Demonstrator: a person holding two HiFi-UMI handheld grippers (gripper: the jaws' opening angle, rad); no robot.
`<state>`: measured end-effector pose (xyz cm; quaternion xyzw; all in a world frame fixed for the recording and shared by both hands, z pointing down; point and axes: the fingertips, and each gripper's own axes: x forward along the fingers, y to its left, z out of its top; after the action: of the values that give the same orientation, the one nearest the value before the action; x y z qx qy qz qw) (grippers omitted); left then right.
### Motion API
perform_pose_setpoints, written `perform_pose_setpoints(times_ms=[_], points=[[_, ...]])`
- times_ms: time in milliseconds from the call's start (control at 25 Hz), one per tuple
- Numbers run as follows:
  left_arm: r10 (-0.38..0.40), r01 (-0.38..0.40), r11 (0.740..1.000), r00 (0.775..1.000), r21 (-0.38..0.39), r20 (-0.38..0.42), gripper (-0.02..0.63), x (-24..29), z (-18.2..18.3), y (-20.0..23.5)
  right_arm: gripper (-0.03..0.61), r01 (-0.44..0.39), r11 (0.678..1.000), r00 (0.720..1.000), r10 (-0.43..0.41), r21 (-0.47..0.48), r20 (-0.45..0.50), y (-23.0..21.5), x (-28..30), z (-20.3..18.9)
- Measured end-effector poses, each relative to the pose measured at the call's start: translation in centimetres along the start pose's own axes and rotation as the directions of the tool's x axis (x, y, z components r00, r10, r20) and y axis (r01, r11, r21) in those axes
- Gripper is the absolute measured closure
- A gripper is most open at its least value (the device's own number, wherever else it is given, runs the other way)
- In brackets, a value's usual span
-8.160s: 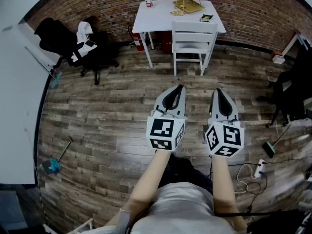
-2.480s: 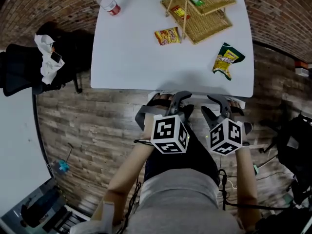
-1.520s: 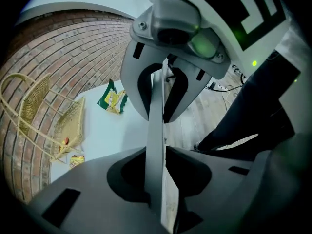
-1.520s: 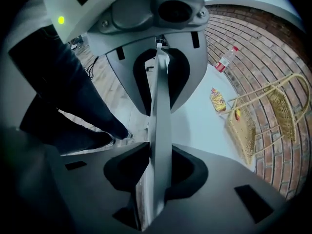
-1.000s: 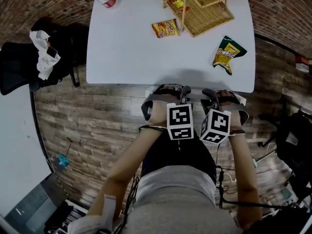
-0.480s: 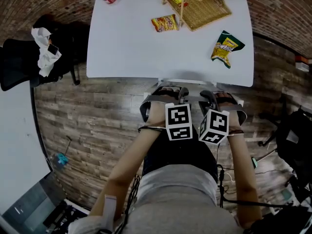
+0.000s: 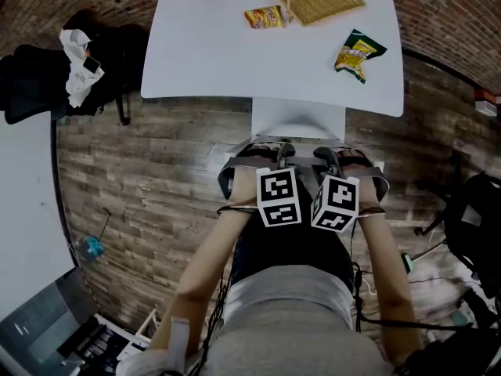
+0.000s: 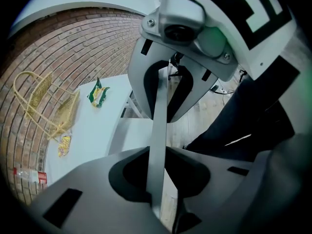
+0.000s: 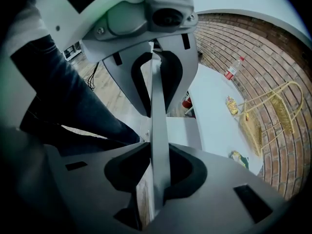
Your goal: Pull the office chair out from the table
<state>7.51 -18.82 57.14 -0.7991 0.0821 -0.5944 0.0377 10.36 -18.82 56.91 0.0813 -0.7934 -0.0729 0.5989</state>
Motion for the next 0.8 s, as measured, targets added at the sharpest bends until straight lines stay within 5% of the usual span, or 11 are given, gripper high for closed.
perform_pose_setpoints(times_ms=[800], points=[[-0.023,0.023,1.000,1.000,-0.007,-0.019,0.525,-2.8,-1.8,-13.4,0.491,-0.049,0.999,0.999,0.049,0.020,0.015,13.7,-2.7,1.6]])
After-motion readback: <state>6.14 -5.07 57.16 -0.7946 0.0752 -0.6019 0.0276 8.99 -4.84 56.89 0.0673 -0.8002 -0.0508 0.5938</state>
